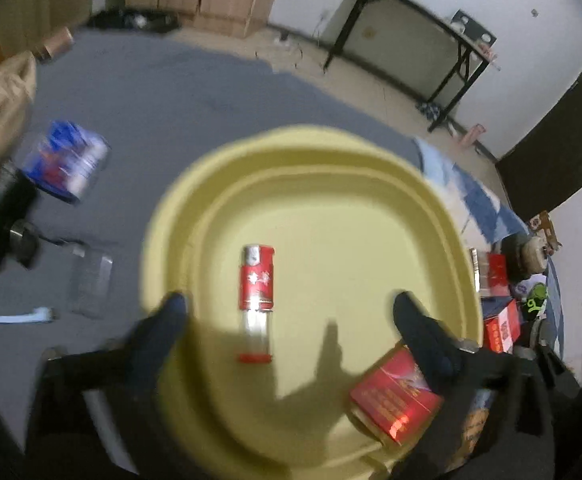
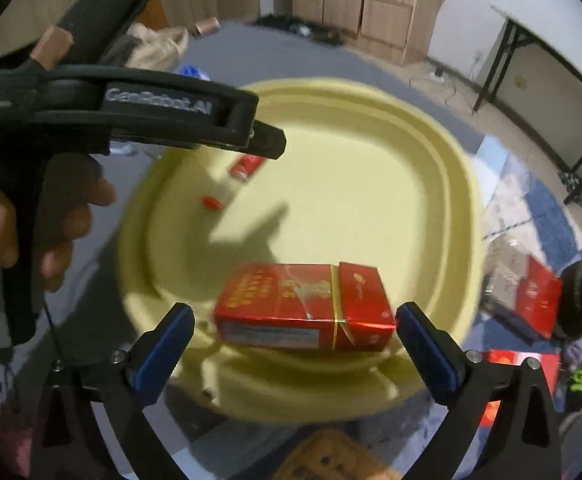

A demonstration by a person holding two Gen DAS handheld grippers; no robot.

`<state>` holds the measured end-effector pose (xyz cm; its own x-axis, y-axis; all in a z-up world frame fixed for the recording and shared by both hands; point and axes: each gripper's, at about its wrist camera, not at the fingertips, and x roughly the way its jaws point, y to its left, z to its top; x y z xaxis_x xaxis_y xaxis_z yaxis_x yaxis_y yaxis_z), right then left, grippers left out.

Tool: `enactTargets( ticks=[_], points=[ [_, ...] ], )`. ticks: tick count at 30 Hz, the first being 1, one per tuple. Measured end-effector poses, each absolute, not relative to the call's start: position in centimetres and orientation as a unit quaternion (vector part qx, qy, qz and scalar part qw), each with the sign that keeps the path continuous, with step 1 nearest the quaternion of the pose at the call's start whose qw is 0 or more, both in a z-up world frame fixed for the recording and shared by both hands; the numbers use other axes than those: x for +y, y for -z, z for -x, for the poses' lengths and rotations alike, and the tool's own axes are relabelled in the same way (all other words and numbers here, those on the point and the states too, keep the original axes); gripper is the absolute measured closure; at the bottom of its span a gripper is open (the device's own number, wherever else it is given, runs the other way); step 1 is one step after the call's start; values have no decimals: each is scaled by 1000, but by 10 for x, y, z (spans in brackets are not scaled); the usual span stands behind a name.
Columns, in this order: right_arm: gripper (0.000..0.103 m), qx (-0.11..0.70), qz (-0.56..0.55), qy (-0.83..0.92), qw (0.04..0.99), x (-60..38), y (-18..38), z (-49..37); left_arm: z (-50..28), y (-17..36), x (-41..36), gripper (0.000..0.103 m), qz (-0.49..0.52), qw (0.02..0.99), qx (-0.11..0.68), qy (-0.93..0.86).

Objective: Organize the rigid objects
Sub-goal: 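Release the lighter into the yellow tray while the right tool drops the red pack there, then raise both tools away from the yellow tray toward the remaining items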

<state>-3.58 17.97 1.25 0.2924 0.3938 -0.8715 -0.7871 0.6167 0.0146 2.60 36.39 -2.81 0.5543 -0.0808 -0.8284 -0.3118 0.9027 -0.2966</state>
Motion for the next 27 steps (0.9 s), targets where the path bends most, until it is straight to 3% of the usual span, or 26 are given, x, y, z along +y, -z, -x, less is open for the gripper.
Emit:
enactTargets(
  ticks=[7, 17, 22, 27],
  points=[
    [0, 443, 188, -309, 821, 138, -88, 58, 13, -51, 358, 0, 209, 871, 441, -63],
    [0, 440, 168, -205, 858, 42, -197, 147, 79, -187, 282, 0, 178, 911, 372, -15],
    [0, 429, 144, -188, 872, -9, -240, 177, 72, -208, 223, 0, 169, 919, 356, 31],
    [0, 452, 104, -163, 871, -54, -243, 161, 43, -199, 175, 0, 143, 910, 386, 50]
  ],
)
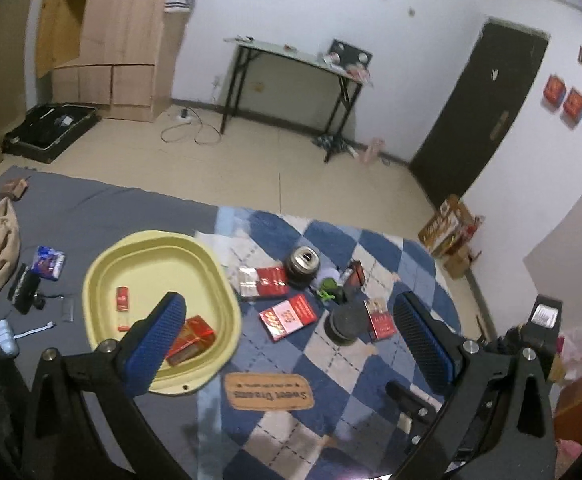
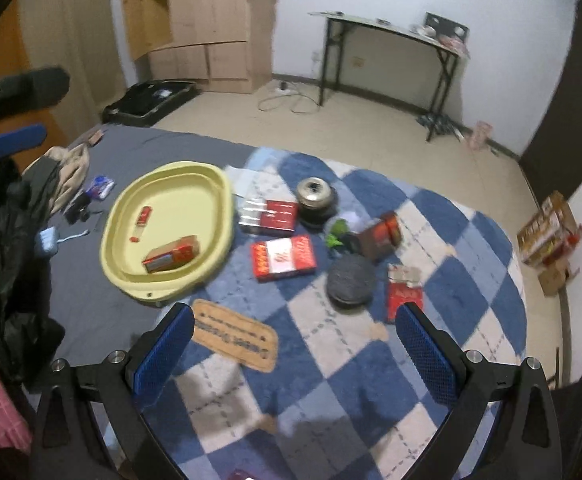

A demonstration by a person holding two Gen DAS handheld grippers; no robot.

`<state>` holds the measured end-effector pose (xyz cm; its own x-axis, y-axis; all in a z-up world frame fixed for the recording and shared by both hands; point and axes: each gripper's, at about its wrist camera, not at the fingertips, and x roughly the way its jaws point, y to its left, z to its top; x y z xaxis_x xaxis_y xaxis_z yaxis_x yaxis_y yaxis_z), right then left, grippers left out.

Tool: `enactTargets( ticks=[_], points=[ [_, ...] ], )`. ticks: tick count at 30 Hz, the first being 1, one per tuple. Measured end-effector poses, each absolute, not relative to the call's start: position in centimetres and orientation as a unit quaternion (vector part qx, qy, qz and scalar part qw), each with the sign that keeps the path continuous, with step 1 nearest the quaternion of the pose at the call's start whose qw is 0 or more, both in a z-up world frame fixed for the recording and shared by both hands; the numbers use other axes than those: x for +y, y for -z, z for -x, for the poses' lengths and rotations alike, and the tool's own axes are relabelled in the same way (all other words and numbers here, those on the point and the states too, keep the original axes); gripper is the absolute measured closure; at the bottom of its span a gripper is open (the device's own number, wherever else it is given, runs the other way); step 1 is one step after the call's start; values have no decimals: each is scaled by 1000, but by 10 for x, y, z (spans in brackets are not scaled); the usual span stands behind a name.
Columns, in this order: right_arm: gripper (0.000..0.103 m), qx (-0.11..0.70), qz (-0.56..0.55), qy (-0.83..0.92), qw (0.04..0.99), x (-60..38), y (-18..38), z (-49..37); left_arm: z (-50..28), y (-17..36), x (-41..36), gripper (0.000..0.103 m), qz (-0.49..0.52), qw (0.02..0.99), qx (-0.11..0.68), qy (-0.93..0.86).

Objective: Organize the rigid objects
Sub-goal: 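Raise both tools away from the yellow tray toward the remaining items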

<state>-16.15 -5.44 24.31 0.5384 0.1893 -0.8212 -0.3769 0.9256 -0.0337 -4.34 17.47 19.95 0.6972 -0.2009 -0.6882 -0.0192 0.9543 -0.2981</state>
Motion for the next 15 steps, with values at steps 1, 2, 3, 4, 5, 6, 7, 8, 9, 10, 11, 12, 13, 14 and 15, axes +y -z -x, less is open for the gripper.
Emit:
enactTargets(
  ticks=[1, 2, 3, 4, 5, 6, 7, 8, 9, 10, 11, 12, 13, 14, 15],
  points=[
    [0, 450, 101, -158, 873, -63, -245, 157, 41, -198, 168, 0, 142, 909, 389, 49],
    [0, 448, 99, -156, 875, -71, -247, 155, 42, -196, 161, 0, 146, 907, 391, 50],
    [0, 446, 96, -153, 876, -78, -249, 154, 41, -194, 159, 0, 154, 905, 392, 51],
    [0, 444, 92, -145, 880, -88, -249, 152, 42, -191, 156, 0, 163, 903, 395, 49],
    [0, 442, 88, -136, 882, -100, -249, 151, 42, -186, 151, 0, 173, 898, 403, 42],
    [0, 442, 85, -132, 883, -106, -248, 149, 42, -182, 148, 0, 177, 894, 409, 37],
    [0, 444, 80, -126, 884, -113, -246, 147, 40, -179, 144, 0, 175, 892, 415, 32],
    [0, 447, 74, -124, 883, -119, -242, 144, 39, -177, 138, 0, 168, 893, 416, 30],
    [0, 447, 66, -129, 882, -128, -241, 144, 39, -173, 132, 0, 162, 895, 414, 26],
    [0, 444, 61, -138, 883, -133, -237, 145, 38, -168, 124, 0, 156, 896, 415, 16],
    [0, 441, 58, -147, 884, -138, -234, 147, 38, -162, 116, 0, 153, 895, 420, 9],
    [0, 440, 53, -156, 883, -148, -230, 151, 36, -157, 107, 0, 148, 893, 426, 6],
    [0, 442, 46, -163, 881, -157, -225, 151, 33, -153, 97, 0, 143, 891, 431, 4],
    [0, 447, 38, -171, 877, -168, -218, 152, 30, -148, 85, 0, 136, 891, 434, 3],
    [0, 452, 33, -174, 874, -178, -212, 151, 25, -145, 71, 0, 126, 891, 436, 4]
  ],
)
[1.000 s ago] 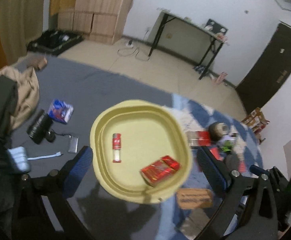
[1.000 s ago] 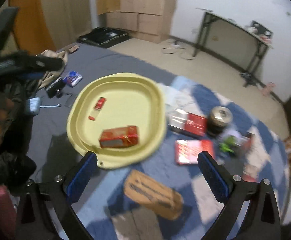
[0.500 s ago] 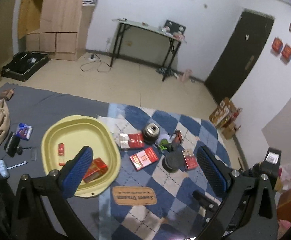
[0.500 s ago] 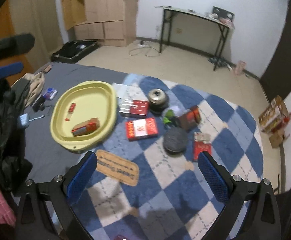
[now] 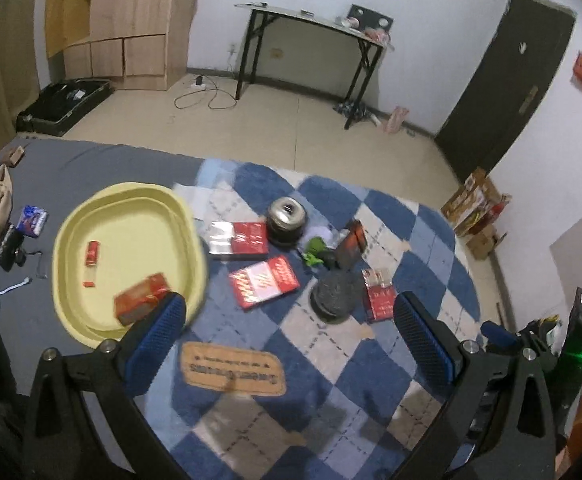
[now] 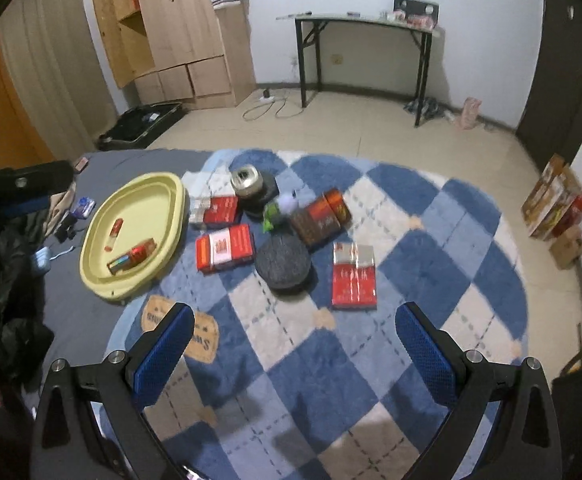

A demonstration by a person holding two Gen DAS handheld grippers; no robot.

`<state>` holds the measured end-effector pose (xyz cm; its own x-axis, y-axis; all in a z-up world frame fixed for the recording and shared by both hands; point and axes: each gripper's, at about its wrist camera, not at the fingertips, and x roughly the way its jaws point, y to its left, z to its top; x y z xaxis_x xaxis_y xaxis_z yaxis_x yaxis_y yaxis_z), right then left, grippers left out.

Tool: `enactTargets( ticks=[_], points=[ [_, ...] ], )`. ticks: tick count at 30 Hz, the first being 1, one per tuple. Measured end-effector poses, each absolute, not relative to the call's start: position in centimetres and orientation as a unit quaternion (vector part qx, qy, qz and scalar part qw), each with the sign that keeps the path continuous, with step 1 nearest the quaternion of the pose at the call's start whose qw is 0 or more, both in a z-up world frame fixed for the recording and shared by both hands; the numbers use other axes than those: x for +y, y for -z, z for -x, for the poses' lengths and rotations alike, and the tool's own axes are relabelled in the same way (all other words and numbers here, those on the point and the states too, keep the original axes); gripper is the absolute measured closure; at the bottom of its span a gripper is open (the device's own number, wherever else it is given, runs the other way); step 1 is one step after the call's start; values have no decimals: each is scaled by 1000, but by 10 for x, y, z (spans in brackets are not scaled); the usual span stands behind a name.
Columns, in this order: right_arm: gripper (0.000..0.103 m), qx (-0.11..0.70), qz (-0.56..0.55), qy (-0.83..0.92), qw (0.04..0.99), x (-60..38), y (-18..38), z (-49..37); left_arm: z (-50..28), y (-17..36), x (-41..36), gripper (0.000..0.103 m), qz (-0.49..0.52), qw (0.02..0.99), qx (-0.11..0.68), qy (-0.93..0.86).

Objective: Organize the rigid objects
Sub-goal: 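Raise both tools away from the yellow tray toward the remaining items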

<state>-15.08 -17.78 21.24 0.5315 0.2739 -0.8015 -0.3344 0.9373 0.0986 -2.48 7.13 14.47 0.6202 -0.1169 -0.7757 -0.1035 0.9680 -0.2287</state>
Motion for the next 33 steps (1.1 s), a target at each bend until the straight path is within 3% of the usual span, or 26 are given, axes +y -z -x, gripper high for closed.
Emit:
enactTargets(
  ticks=[5, 12, 19, 33],
  points=[
    [0, 468, 41, -176, 865, -224, -192, 130, -7, -143, 10, 0, 72, 902, 426, 9],
    [0, 480, 8, -174, 860, -248, -178, 88, -47, -145, -14, 0, 39, 893, 448, 2],
    [0, 480, 50, -198, 853, -227, -164, 88, -40, -146, -1, 0, 26, 894, 447, 0],
    [0, 503, 1, -162, 849, -218, -121, 80, -31, -42, 85, 0, 71, 867, 493, 2]
  ],
)
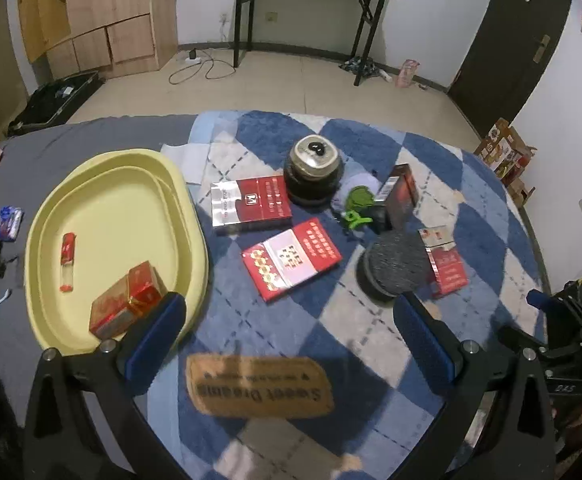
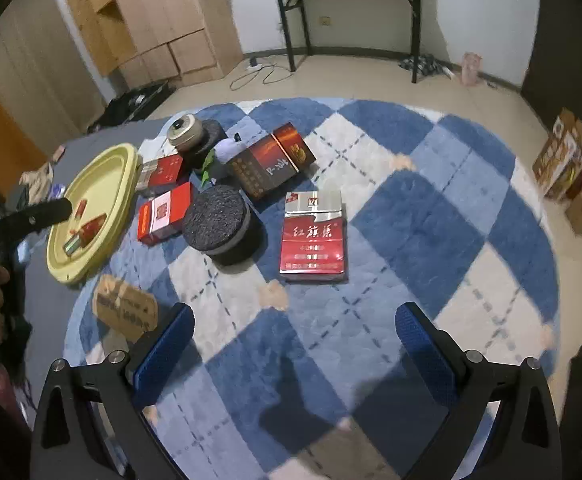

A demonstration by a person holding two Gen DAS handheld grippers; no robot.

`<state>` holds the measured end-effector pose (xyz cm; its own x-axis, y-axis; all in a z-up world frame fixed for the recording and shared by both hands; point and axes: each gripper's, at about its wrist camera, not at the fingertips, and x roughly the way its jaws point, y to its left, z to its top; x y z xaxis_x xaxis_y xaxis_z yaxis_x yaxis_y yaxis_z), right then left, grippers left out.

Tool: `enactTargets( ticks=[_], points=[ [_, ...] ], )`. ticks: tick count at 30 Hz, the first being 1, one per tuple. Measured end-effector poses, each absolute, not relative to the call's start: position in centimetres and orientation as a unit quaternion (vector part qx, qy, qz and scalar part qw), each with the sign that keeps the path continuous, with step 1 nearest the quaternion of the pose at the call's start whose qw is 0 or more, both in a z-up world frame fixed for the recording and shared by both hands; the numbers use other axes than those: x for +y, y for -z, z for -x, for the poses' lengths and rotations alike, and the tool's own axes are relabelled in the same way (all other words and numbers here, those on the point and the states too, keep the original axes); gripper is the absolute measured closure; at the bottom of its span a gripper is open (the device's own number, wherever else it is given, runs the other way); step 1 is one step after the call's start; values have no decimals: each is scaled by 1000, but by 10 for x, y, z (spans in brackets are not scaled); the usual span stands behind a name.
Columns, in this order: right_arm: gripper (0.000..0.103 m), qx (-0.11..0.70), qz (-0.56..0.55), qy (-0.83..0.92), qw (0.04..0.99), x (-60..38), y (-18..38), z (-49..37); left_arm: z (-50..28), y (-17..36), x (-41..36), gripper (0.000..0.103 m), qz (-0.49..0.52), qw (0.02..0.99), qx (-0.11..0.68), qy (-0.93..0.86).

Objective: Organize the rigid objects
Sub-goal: 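Raise both tools away from the yellow tray toward the remaining items, then grasp the red-and-white cigarette pack with the right tool while the left tool grasps the black sponge ball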

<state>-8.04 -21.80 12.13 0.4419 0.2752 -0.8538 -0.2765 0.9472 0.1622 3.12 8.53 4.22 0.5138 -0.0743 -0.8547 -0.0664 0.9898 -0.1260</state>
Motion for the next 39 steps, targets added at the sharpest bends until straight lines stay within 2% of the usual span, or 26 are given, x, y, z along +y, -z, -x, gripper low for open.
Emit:
enactTargets(
  ticks=[7, 12, 19, 29, 35, 37, 39],
  points=[
    [0, 504, -76, -147, 848, -209, -89, 66, -53, -23, 83, 0, 111, 859, 499, 19],
    [0, 509, -48, -117, 852, -213, -77, 54, -56, -26, 84, 0, 129, 859, 495, 25],
    [0, 530, -76, -103, 838, -225, -58, 38, -57, -24, 78, 0, 127, 861, 491, 32],
    [0, 519, -35, -105, 848, -220, -31, 20, -77, 9, 3, 0, 93, 845, 515, 111],
    [0, 501, -37, -114, 857, -215, -17, 6, -105, 40, -18, 0, 70, 831, 544, 94],
    [1, 491, -25, -115, 863, -210, -16, 4, -109, 46, -16, 2, 78, 830, 544, 94],
    [14, 480, -1, -112, 870, -203, -14, 4, -111, 48, -15, 20, 90, 831, 541, 95]
  ],
)
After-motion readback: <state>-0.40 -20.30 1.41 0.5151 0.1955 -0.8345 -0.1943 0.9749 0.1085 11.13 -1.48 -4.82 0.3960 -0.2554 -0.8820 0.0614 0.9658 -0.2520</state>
